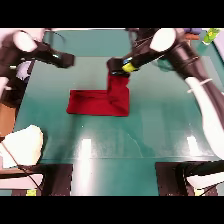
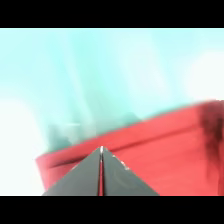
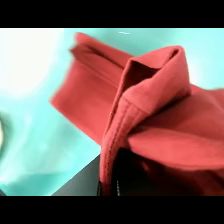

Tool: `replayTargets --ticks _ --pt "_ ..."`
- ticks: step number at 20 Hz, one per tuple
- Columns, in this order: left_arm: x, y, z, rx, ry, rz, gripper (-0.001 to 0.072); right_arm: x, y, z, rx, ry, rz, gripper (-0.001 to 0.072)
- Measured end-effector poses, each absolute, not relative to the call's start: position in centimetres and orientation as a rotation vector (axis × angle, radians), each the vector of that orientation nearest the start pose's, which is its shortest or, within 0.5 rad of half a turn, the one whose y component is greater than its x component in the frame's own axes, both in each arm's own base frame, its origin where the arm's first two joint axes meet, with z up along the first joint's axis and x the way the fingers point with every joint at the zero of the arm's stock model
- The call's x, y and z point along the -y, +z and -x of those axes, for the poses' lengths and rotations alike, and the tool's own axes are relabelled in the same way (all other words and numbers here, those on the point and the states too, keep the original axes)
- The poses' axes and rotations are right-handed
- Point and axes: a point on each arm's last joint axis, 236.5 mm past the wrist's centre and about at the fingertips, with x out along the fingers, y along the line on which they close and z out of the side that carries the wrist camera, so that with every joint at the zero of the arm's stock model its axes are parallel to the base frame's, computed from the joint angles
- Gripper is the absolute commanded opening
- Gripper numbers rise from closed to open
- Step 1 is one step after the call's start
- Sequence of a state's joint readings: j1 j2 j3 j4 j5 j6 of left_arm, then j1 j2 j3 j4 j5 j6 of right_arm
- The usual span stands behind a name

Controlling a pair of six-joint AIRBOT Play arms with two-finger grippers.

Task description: Fold the shirts.

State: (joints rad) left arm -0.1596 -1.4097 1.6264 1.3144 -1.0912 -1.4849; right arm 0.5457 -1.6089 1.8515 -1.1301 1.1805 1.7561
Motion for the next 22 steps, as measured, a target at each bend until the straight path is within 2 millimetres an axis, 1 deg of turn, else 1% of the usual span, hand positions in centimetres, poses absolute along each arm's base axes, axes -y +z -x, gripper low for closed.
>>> replayTargets --ticks 1,2,3,4,6,8,9,10,11,12,13,15,16,17,18,19,20,22 --pt "11.2 16.7 -47.6 -0.841 -0.311 0.056 0.0029 -37.4 13.6 -40.4 -1.072 0.737 -0.258 0.0092" --pt "9.6 17.9 -47.3 -0.819 -0.28 0.054 0.0029 -39.5 12.4 -40.4 -1.066 0.771 -0.268 0.0214" --pt "8.1 19.1 -46.9 -0.798 -0.251 0.052 0.0029 -41.4 11.4 -40.5 -1.055 0.803 -0.281 0.0373" --pt "7.1 20.0 -46.5 -0.78 -0.229 0.049 0.0029 -43.5 10.3 -40.5 -1.045 0.843 -0.292 0.0476" --pt "6.0 21.0 -45.9 -0.767 -0.207 0.047 0.0029 -47.2 8.8 -40.3 -1.018 0.924 -0.297 0.0487" --pt "5.4 21.4 -45.4 -0.767 -0.195 0.046 0.0029 -49.5 8.6 -40.2 -0.993 0.989 -0.297 0.0478" --pt "5.2 21.4 -45.2 -0.771 -0.19 0.046 0.0029 -50.1 8.7 -40.1 -0.986 1.011 -0.297 0.0478" --pt "5.1 21.4 -45.0 -0.777 -0.19 0.045 0.0029 -50.2 8.6 -39.9 -0.991 1.023 -0.294 0.0478" --pt "5.0 21.4 -44.8 -0.784 -0.189 0.045 0.0029 -49.8 8.5 -39.9 -0.997 1.023 -0.294 0.0478" --pt "5.0 21.2 -44.6 -0.796 -0.191 0.045 0.0029 -48.8 8.3 -40.1 -1.005 1.01 -0.281 0.0478" --pt "4.9 21.0 -44.3 -0.81 -0.191 0.042 0.0029 -47.3 8.1 -40.6 -1.011 0.983 -0.264 0.0478" --pt "5.0 20.7 -43.7 -0.835 -0.199 0.034 0.0029 -43.3 7.1 -41.2 -1.049 0.911 -0.219 0.0478" --pt "5.1 20.5 -43.5 -0.845 -0.205 0.032 0.0029 -40.8 6.3 -41.5 -1.079 0.857 -0.201 0.048" --pt "5.2 20.4 -43.3 -0.853 -0.213 0.034 0.0029 -37.8 5.6 -41.9 -1.108 0.793 -0.184 0.0517" --pt "5.4 20.4 -43.2 -0.856 -0.222 0.034 0.0028 -34.9 4.8 -42.1 -1.141 0.73 -0.174 0.0687" --pt "5.7 20.4 -43.2 -0.858 -0.234 0.037 0.0029 -32.4 4.0 -41.9 -1.176 0.678 -0.165 0.0715" --pt "6.0 20.5 -43.1 -0.857 -0.249 0.043 0.0028 -30.0 3.2 -41.7 -1.212 0.629 -0.171 0.0716" --pt "6.7 20.6 -43.0 -0.852 -0.28 0.048 0.0028 -26.1 1.7 -41.2 -1.274 0.539 -0.196 0.0715"
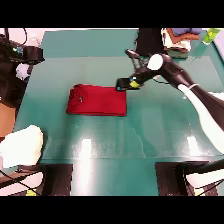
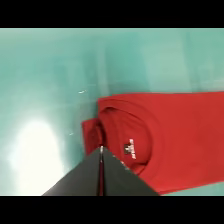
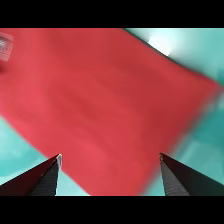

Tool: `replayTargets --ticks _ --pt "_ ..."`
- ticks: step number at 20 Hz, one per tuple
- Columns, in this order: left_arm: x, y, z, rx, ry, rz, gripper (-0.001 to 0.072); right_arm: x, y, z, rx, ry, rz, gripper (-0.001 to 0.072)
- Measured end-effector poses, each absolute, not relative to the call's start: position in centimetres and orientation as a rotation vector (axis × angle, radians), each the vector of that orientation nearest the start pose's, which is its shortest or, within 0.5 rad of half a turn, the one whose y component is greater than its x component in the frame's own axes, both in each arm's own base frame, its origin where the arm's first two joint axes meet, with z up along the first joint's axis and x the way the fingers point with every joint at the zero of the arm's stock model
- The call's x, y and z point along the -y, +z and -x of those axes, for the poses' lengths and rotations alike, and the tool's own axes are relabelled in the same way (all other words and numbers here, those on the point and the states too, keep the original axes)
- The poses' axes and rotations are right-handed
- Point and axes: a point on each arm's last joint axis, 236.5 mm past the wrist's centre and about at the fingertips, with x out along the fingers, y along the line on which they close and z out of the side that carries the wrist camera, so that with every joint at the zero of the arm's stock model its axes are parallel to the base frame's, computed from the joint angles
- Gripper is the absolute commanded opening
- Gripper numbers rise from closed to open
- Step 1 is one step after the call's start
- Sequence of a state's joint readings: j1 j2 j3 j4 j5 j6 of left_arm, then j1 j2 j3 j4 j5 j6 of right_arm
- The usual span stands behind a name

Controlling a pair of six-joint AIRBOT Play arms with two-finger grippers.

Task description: Fold the shirts.

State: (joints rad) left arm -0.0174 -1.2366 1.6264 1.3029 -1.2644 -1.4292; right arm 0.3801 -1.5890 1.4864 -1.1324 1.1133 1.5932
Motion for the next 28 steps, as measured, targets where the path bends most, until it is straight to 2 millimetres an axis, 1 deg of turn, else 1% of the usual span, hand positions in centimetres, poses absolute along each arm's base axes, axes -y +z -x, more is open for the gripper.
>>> replayTargets --ticks 1,2,4,6,10,11,12,13,14,15,17,19,20,21,22,24,25,26,28 --pt "7.0 20.6 -43.0 -0.85 -0.292 0.05 0.0029 -24.8 0.8 -40.8 -1.302 0.501 -0.21 0.0715" --pt "7.2 20.7 -42.9 -0.85 -0.303 0.051 0.0029 -24.0 0.0 -40.4 -1.328 0.476 -0.231 0.0715" --pt "7.5 20.7 -42.9 -0.849 -0.317 0.054 0.0029 -23.5 -1.6 -39.9 -1.373 0.447 -0.287 0.0713" --pt "7.7 20.7 -42.8 -0.85 -0.327 0.054 0.0029 -24.3 -3.2 -39.7 -1.411 0.443 -0.341 0.0712" --pt "7.9 20.5 -42.4 -0.865 -0.337 0.052 0.0029 -27.5 -6.2 -39.7 -1.488 0.456 -0.386 0.0689" --pt "7.9 20.4 -42.3 -0.872 -0.342 0.048 0.0029 -28.5 -6.6 -39.8 -1.498 0.464 -0.398 0.0621" --pt "7.9 20.3 -42.1 -0.879 -0.346 0.046 0.0029 -29.5 -7.1 -39.8 -1.511 0.474 -0.401 0.0481" --pt "8.0 20.2 -42.0 -0.887 -0.348 0.043 0.0029 -30.2 -7.6 -39.7 -1.521 0.479 -0.395 0.0317" --pt "8.0 20.1 -41.8 -0.894 -0.351 0.041 0.0029 -30.9 -8.0 -39.7 -1.526 0.485 -0.38 0.0103" --pt "8.0 20.0 -41.7 -0.901 -0.353 0.039 0.0029 -31.4 -8.3 -39.6 -1.526 0.489 -0.359 0.0023" --pt "8.1 19.9 -41.5 -0.908 -0.359 0.039 0.0028 -31.9 -8.3 -39.9 -1.509 0.492 -0.298 0.0022" --pt "8.6 20.0 -41.4 -0.908 -0.378 0.046 0.0027 -31.5 -7.9 -40.8 -1.474 0.472 -0.232 0.0022" --pt "9.1 20.0 -41.3 -0.906 -0.393 0.043 0.0028 -30.8 -7.4 -41.6 -1.447 0.455 -0.197 0.0022" --pt "9.8 20.1 -41.2 -0.903 -0.413 0.038 0.0028 -29.5 -6.3 -42.9 -1.405 0.43 -0.157 0.0022" --pt "10.8 20.2 -41.1 -0.897 -0.435 0.029 0.0028 -28.3 -5.0 -44.0 -1.368 0.409 -0.139 0.0022" --pt "13.0 20.5 -40.7 -0.883 -0.486 0.01 0.0028 -24.9 -1.9 -46.1 -1.309 0.351 -0.116 0.0022" --pt "14.1 20.6 -40.5 -0.875 -0.511 -0.001 0.0028 -22.3 -0.2 -47.4 -1.27 0.306 -0.105 0.0022" --pt "15.3 20.7 -40.2 -0.868 -0.535 -0.011 0.0028 -19.1 1.6 -48.6 -1.233 0.252 -0.096 0.0022" --pt "17.5 20.9 -39.5 -0.86 -0.587 -0.031 0.0028 -12.5 4.6 -49.7 -1.191 0.152 -0.116 0.0022"
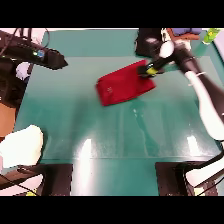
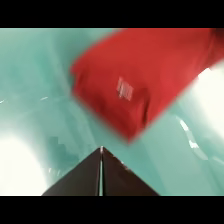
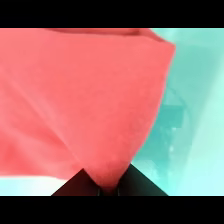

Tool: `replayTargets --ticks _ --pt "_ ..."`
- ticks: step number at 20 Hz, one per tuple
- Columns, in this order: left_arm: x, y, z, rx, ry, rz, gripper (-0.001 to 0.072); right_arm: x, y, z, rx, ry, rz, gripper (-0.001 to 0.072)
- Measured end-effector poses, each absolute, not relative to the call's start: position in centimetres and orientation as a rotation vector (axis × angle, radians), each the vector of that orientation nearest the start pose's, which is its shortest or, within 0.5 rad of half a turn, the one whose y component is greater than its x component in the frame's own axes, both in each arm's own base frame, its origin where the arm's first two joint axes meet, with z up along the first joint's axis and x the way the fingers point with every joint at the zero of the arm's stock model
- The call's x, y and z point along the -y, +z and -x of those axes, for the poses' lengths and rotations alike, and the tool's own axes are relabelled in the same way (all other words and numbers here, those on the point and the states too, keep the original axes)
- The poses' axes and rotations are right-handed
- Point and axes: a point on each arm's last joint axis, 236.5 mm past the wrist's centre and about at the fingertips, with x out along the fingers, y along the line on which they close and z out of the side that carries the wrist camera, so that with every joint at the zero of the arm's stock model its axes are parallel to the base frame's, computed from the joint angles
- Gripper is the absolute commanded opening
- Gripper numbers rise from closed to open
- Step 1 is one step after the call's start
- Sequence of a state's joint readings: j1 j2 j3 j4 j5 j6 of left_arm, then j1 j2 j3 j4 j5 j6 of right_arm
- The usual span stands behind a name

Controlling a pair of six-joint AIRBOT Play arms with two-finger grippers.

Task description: Fold the shirts.

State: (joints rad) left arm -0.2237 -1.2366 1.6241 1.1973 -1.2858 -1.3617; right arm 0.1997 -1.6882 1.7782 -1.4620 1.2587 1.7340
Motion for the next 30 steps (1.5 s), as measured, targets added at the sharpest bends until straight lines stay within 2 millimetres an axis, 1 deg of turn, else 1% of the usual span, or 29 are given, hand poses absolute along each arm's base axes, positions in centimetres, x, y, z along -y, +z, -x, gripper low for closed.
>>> replayTargets --ticks 1,3,5,7,9,10,12,15,17,20,25,28,30 --pt "18.4 20.9 -39.2 -0.857 -0.609 -0.04 0.0028 -8.9 6.1 -50.0 -1.168 0.098 -0.136 0.0022" --pt "19.8 21.0 -38.6 -0.853 -0.64 -0.054 0.0028 -1.2 8.1 -49.8 -1.141 -0.029 -0.175 0.0022" --pt "20.8 21.1 -38.1 -0.851 -0.664 -0.063 0.0028 6.2 9.7 -48.5 -1.116 -0.151 -0.231 0.0022" --pt "21.2 21.1 -37.9 -0.85 -0.676 -0.065 0.0029 12.7 10.4 -46.7 -1.101 -0.267 -0.295 0.0022" --pt "21.5 21.1 -37.8 -0.85 -0.683 -0.066 0.0029 18.3 10.9 -44.5 -1.083 -0.373 -0.354 0.0021" --pt "21.7 21.1 -37.7 -0.851 -0.688 -0.064 0.0028 20.5 11.0 -43.4 -1.073 -0.414 -0.385 0.0021" --pt "21.7 21.1 -37.6 -0.851 -0.688 -0.063 0.0029 23.9 11.4 -41.7 -1.043 -0.467 -0.457 0.0021" --pt "21.8 21.1 -37.5 -0.856 -0.687 -0.053 0.0029 27.1 11.7 -39.7 -1.011 -0.522 -0.52 0.0021" --pt "21.8 21.1 -37.5 -0.858 -0.684 -0.048 0.0029 27.8 12.4 -39.1 -0.986 -0.53 -0.544 0.0021" --pt "21.8 21.1 -37.5 -0.861 -0.683 -0.042 0.0029 27.8 14.6 -38.8 -0.918 -0.518 -0.552 0.0021" --pt "21.9 21.0 -37.3 -0.872 -0.688 -0.044 0.0029 26.8 19.1 -37.6 -0.827 -0.514 -0.525 0.0021" --pt "21.9 20.9 -37.2 -0.873 -0.694 -0.055 0.0029 26.6 21.1 -36.2 -0.801 -0.54 -0.488 0.0021" --pt "21.8 20.9 -37.2 -0.871 -0.698 -0.062 0.0029 26.5 21.9 -35.0 -0.803 -0.568 -0.46 0.0021"
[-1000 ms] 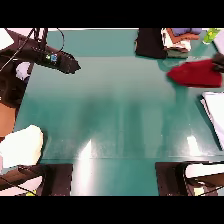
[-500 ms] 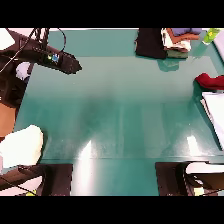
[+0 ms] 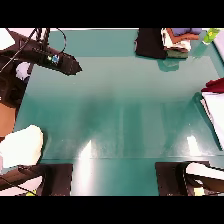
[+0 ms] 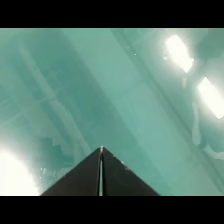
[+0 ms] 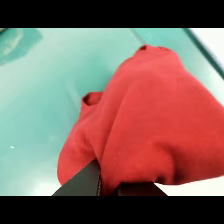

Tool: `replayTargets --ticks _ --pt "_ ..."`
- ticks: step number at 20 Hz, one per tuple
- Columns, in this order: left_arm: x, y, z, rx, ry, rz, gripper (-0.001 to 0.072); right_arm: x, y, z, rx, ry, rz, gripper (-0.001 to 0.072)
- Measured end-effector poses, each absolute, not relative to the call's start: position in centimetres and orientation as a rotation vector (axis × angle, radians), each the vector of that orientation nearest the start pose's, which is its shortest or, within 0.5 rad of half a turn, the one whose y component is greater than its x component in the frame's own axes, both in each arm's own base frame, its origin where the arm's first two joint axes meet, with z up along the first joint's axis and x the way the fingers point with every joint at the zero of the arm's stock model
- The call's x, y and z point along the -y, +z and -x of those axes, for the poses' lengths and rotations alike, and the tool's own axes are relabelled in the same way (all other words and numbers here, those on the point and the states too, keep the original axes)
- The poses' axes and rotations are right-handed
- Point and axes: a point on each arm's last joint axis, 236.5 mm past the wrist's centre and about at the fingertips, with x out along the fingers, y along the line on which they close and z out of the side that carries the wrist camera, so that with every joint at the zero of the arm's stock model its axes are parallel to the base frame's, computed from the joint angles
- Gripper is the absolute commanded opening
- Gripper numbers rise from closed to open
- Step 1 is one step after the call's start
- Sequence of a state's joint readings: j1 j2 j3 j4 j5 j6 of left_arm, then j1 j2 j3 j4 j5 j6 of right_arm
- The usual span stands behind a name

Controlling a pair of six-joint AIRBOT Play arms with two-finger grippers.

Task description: Fold the shirts.

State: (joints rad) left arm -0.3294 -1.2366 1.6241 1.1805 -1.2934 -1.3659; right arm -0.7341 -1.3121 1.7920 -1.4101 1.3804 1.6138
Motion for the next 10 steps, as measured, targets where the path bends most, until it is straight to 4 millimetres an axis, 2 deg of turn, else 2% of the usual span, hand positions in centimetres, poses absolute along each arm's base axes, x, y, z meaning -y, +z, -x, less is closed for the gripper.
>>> replayTargets --ticks 2,4,7,10 --pt "21.8 20.9 -37.1 -0.87 -0.701 -0.068 0.0029 26.6 22.1 -33.5 -0.818 -0.605 -0.434 0.0021" --pt "21.8 20.9 -37.1 -0.871 -0.703 -0.072 0.0029 26.9 21.3 -31.7 -0.858 -0.652 -0.411 0.0021" --pt "21.8 20.8 -37.0 -0.874 -0.705 -0.075 0.0029 27.7 19.0 -28.0 -0.945 -0.743 -0.395 0.0021" --pt "21.8 20.8 -37.0 -0.874 -0.706 -0.077 0.0029 28.6 15.6 -23.9 -1.034 -0.827 -0.427 0.0022"
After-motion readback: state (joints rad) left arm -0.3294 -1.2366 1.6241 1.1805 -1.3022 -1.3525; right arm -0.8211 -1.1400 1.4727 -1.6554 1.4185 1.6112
